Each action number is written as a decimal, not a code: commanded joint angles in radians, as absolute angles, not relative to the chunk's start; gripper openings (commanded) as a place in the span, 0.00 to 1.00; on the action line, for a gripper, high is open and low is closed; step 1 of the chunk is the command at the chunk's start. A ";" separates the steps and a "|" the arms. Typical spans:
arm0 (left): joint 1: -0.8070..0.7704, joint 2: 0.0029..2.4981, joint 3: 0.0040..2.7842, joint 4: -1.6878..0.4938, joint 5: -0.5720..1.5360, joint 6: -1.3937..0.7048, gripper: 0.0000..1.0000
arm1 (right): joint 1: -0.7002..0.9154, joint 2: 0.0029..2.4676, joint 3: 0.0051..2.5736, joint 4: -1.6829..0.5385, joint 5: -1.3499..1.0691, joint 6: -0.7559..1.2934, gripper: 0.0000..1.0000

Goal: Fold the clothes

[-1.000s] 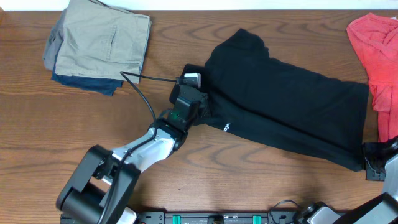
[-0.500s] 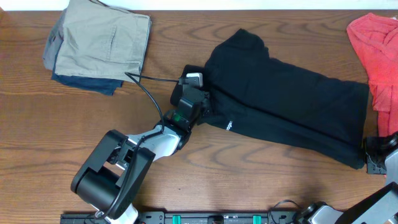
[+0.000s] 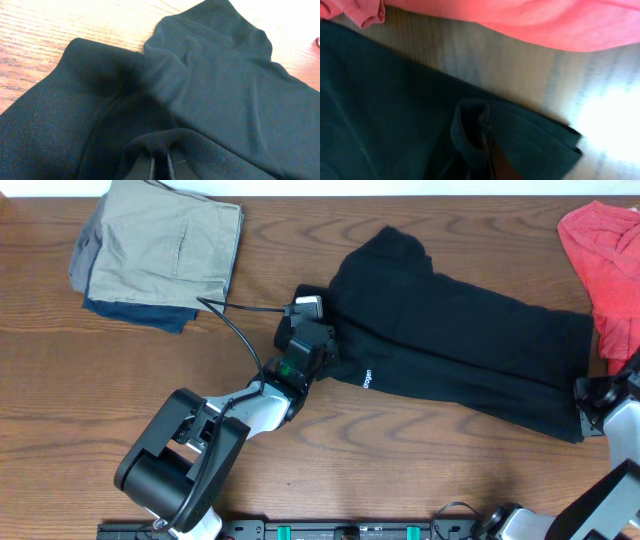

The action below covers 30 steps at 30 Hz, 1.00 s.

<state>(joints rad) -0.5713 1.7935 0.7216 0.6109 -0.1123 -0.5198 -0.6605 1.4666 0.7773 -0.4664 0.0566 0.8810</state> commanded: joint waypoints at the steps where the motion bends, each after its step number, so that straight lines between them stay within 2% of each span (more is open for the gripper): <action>1: -0.568 1.805 0.737 0.623 -0.149 -0.510 0.07 | -0.645 1.505 0.789 -0.450 0.082 0.886 0.09; 5: -0.568 1.806 0.737 0.636 -0.156 -0.510 0.07 | -0.645 1.531 0.789 -0.441 0.089 0.885 0.15; 8: -0.567 1.806 0.737 0.638 -0.185 -0.510 0.08 | -0.645 1.532 0.789 -0.439 0.098 0.878 0.35; 10: -0.566 1.805 0.737 0.638 -0.200 -0.510 0.11 | -0.645 1.532 0.789 -0.437 0.102 0.874 0.60; 11: -0.566 1.805 0.737 0.638 -0.205 -0.510 0.17 | -0.645 1.532 0.789 -0.437 0.102 0.874 0.81; 12: -0.566 1.806 0.737 0.638 -0.207 -0.510 0.39 | -0.645 1.532 0.789 -0.434 0.101 0.874 0.96; 14: -0.566 1.805 0.737 0.642 -0.207 -0.510 0.90 | -0.645 1.531 0.791 -0.434 0.084 0.861 0.99; 15: -0.566 1.805 0.737 0.642 -0.207 -0.509 0.98 | -0.645 1.531 0.795 -0.434 0.066 0.842 0.99; 22: -0.566 1.690 0.737 0.622 -0.207 -0.388 0.98 | -0.654 1.517 0.899 -0.550 -0.007 0.780 0.99; 28: -0.566 1.530 0.737 0.479 -0.207 -0.366 0.98 | -0.654 1.494 1.024 -0.719 -0.032 0.743 0.99; 30: -0.566 1.510 0.737 0.419 -0.207 -0.366 0.98 | -0.653 1.494 1.038 -0.735 -0.104 0.675 0.99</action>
<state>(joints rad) -0.5705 1.5322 0.7258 0.4625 -0.1905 -0.3969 -0.6540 1.5146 1.0046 -0.7216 -0.0246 0.7628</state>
